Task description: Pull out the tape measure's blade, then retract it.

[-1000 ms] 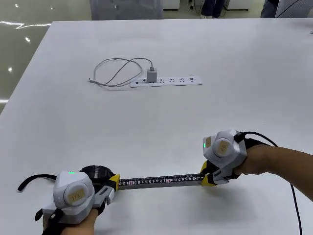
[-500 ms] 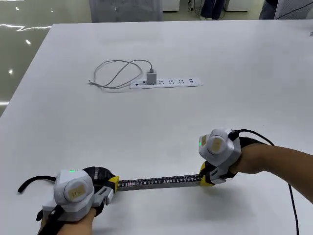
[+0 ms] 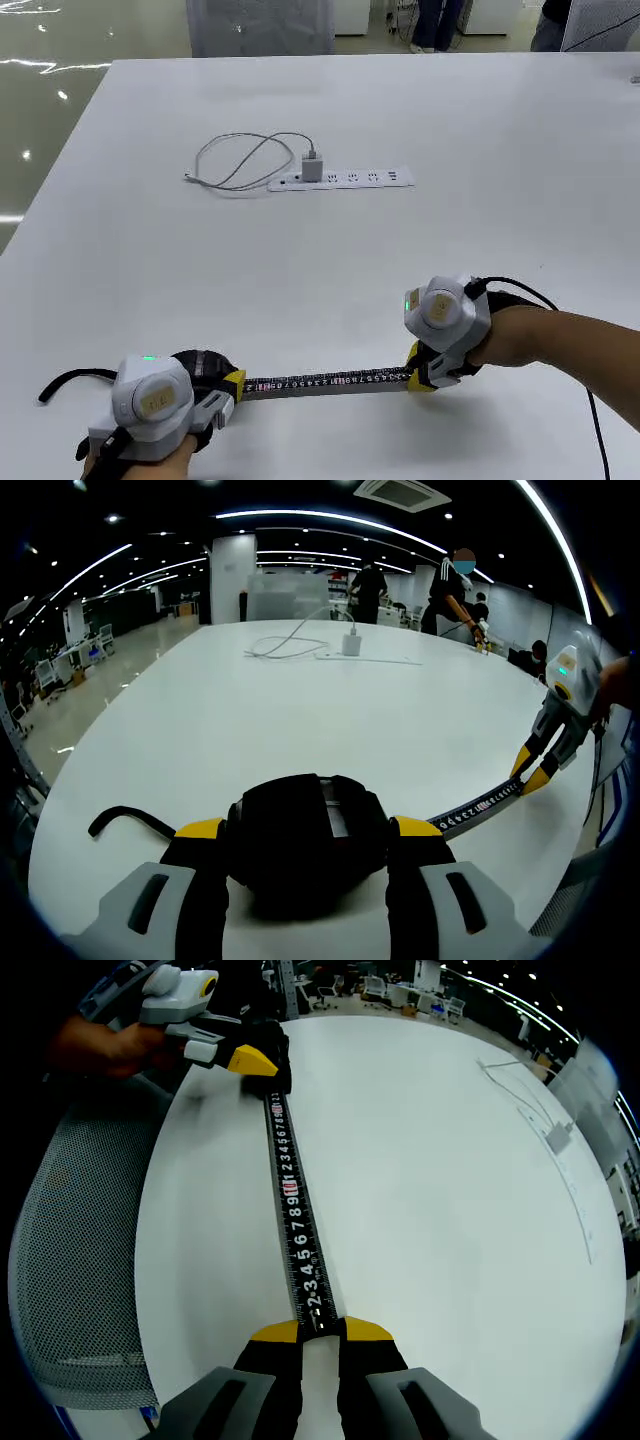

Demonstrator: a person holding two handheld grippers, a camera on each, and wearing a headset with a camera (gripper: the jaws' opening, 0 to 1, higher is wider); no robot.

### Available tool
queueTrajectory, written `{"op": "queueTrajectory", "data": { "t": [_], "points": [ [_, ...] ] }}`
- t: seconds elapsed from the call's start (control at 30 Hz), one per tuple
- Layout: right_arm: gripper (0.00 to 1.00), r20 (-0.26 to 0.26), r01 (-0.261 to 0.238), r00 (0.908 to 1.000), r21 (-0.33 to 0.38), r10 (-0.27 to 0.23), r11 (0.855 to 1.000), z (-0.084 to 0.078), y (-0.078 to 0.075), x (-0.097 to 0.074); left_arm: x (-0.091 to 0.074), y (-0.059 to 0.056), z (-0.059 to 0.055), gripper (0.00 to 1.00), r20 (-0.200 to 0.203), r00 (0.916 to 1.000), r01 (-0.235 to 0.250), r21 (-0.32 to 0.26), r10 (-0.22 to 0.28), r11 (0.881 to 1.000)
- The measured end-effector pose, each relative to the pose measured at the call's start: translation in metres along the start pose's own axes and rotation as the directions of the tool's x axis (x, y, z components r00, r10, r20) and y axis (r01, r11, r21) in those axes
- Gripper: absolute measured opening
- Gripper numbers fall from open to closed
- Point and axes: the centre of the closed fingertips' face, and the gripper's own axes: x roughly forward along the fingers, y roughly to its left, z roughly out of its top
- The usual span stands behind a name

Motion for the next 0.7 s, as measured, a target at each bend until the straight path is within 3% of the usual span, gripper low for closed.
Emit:
{"op": "queueTrajectory", "data": {
  "t": [0.7],
  "points": [
    [0.08,-0.032,-0.004,0.9995,0.02,0.005,1.0,0.0063,0.0007,0.0009,0.0006,-0.0001,-0.0002,0.6,-0.003,1.0,0.005,0.008,-0.005,1.0]
  ]
}}
